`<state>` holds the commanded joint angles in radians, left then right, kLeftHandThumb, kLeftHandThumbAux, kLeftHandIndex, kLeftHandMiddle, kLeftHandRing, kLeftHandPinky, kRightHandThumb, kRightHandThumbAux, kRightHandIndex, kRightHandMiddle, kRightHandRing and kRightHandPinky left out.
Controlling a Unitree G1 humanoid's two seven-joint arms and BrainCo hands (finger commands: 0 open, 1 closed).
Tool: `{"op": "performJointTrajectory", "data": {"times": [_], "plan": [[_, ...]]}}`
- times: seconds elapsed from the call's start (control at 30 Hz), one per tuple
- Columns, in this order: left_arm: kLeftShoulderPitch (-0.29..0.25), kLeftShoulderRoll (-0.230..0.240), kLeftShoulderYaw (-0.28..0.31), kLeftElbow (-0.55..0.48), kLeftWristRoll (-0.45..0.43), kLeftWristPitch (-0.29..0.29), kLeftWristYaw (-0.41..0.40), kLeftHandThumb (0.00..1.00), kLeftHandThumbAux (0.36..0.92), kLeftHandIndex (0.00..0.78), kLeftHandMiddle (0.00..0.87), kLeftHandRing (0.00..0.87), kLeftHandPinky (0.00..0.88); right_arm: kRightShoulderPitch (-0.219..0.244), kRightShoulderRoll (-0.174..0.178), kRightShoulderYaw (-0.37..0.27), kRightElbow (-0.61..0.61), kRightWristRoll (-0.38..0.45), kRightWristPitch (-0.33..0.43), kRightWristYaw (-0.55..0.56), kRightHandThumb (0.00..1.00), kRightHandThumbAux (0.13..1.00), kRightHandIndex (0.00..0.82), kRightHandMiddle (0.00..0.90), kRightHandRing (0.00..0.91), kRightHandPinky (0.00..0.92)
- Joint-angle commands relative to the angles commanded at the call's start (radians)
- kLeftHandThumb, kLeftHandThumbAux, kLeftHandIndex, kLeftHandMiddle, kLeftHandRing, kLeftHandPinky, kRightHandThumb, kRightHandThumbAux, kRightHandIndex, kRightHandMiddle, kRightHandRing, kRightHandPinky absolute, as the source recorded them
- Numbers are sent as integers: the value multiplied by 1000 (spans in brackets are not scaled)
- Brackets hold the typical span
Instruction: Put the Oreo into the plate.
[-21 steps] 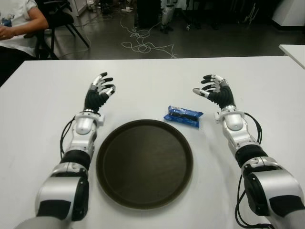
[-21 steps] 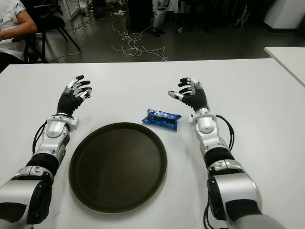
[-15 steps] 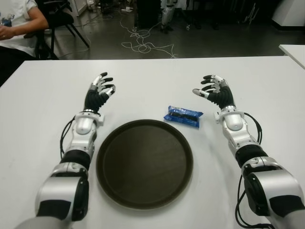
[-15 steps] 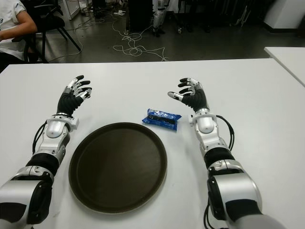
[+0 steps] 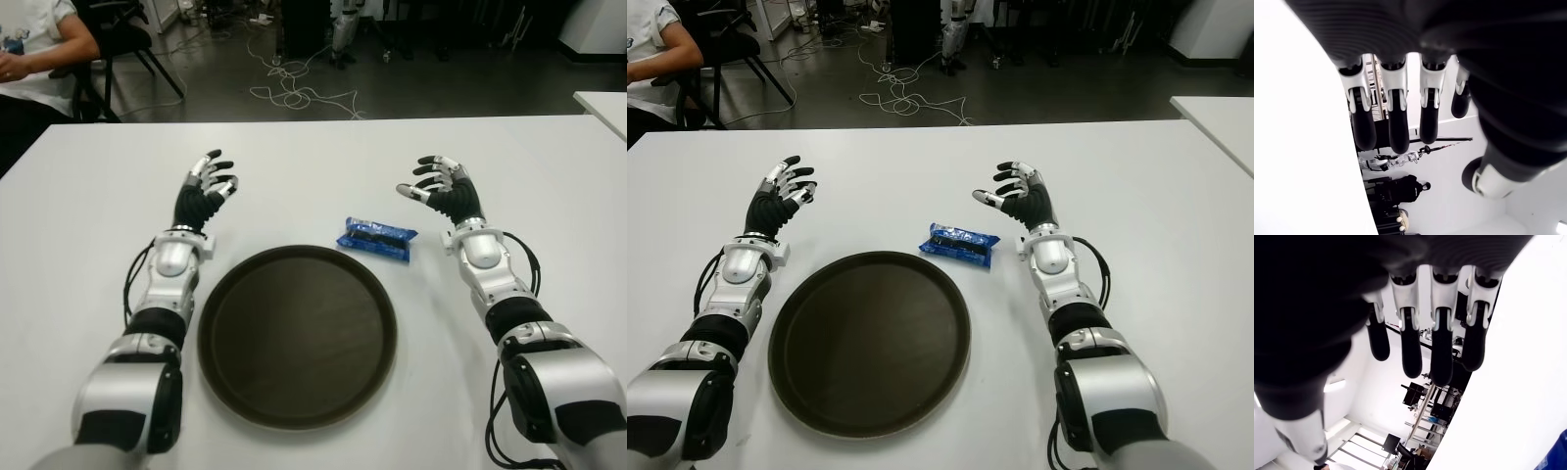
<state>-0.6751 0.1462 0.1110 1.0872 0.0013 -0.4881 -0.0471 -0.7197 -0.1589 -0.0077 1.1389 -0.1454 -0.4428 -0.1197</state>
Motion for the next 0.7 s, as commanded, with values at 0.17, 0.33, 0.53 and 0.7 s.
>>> {"op": "performJointTrajectory", "data": {"times": [0.17, 0.33, 0.53, 0.7], "plan": [[-1, -1, 2, -1, -3, 4, 2, 463, 676, 122, 226, 246, 287, 0, 0, 1, 1, -3, 0, -4, 24, 719, 308, 377, 409, 428], [-3, 1, -1, 4, 3, 6, 9, 449, 677, 118, 226, 244, 280, -1, 0, 4, 2, -9, 5, -14, 11, 726, 310, 374, 400, 397], [-3, -1, 2, 5, -2, 6, 4, 430, 674, 119, 227, 245, 278, -3, -1, 10, 4, -14, 6, -17, 3, 741, 323, 382, 406, 397], [-2, -3, 4, 1, -6, 9, -1, 422, 673, 120, 226, 245, 278, -1, -4, 12, 3, -15, 2, -13, 4, 740, 314, 377, 402, 401]]}}
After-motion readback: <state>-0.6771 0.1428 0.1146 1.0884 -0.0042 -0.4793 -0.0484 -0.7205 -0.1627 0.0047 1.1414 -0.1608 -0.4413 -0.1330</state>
